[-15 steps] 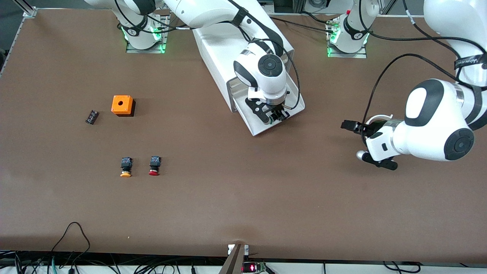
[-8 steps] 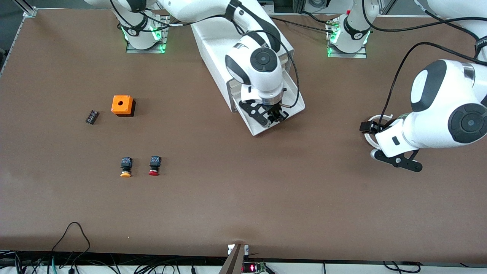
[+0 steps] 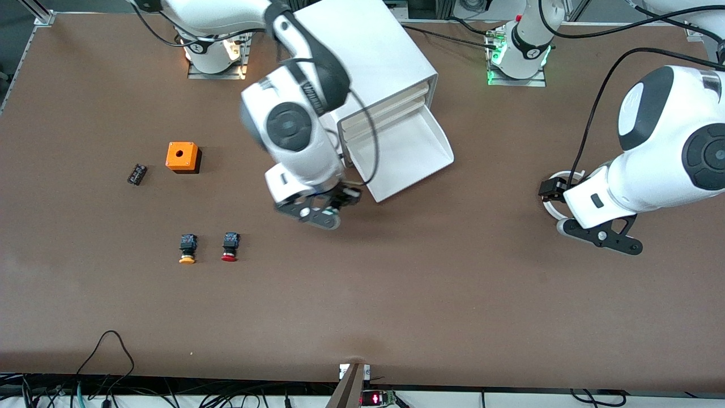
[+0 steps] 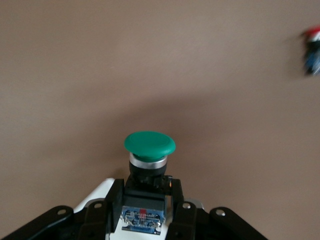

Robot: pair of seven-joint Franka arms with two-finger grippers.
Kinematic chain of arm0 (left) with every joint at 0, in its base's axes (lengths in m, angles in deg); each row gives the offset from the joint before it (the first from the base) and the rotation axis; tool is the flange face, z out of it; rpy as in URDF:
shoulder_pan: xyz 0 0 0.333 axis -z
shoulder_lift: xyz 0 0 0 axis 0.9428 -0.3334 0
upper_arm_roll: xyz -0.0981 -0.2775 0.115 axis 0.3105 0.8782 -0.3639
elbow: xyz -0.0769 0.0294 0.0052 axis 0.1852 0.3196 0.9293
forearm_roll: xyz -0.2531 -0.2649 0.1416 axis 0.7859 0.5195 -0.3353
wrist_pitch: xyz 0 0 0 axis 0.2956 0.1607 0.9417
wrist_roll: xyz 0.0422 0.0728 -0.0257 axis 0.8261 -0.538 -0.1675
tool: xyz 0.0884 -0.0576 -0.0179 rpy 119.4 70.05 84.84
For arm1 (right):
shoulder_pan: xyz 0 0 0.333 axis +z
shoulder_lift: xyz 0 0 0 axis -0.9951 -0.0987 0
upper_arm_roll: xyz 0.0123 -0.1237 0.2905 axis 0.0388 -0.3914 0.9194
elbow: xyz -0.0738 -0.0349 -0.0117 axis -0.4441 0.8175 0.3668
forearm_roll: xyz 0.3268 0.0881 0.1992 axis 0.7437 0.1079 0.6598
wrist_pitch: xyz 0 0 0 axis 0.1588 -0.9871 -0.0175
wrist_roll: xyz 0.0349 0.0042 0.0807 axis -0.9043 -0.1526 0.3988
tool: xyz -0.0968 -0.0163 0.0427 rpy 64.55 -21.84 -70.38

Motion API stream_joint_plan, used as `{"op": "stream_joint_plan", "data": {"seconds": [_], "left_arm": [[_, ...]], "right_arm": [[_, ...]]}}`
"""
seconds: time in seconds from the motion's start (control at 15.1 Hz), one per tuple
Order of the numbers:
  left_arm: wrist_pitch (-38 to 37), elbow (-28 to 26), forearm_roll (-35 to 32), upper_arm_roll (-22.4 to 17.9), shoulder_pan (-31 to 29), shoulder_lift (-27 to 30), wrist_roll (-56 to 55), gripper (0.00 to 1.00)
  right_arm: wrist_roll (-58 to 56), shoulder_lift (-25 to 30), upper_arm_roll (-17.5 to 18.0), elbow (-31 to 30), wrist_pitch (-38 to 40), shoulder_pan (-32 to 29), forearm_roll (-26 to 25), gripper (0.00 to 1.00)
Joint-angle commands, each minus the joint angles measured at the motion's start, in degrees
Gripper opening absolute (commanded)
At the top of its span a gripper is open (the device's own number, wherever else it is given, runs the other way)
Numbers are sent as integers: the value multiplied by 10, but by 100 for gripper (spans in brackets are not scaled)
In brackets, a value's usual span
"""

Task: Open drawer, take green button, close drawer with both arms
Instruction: 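Carry the green button toward the red button while the left gripper withdraws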

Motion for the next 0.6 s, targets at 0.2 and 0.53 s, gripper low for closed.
{"op": "stream_joint_plan", "data": {"seconds": [0.2, 0.53], "left_arm": [[-4, -13, -15, 7, 6, 39, -90, 100], [17, -31, -11, 18, 15, 32, -201, 100]], "right_arm": [[-267, 9, 10, -48, -6, -82, 12, 0], [-386, 10, 9, -160, -96, -110, 12, 0]]}}
